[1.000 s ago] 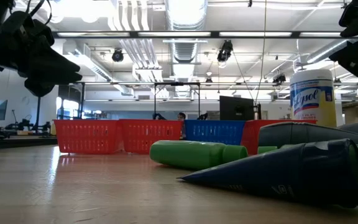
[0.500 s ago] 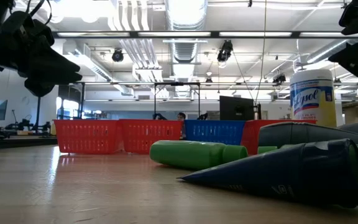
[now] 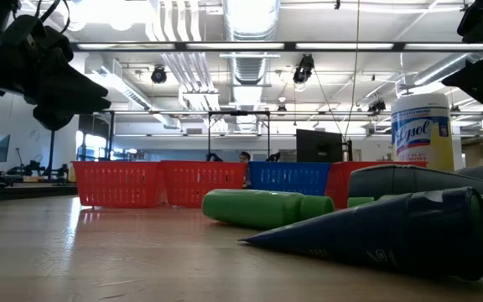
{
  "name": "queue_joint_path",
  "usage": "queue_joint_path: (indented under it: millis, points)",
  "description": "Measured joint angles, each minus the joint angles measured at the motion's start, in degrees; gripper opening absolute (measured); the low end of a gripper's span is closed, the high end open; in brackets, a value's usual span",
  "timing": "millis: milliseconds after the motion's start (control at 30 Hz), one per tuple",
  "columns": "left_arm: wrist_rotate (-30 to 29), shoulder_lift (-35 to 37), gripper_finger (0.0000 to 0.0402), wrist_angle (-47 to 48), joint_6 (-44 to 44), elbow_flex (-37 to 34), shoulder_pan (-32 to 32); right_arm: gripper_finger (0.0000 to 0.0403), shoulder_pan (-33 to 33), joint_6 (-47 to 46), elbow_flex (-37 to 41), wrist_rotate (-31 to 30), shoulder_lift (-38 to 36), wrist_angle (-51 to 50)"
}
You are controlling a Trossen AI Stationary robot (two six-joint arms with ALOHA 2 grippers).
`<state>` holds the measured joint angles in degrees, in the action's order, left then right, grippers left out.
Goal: Pick & Place Travel size toiletries
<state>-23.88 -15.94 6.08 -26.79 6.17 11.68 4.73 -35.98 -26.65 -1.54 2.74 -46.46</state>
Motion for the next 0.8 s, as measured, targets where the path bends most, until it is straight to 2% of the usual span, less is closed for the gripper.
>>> queue_joint_path:
  millis: [400,800]
  points:
    - [-0.02,-0.01,0.0138,-0.01,0.00,0.00,0.00,0.0359,-0.01,-0.01,0.00,-0.01,0.00,0.02]
    - [-0.01,-0.01,0.0138,-0.01,0.00,0.00,-0.01,0.0331,-0.01,0.01,0.00,0.00,-0.01,0.01]
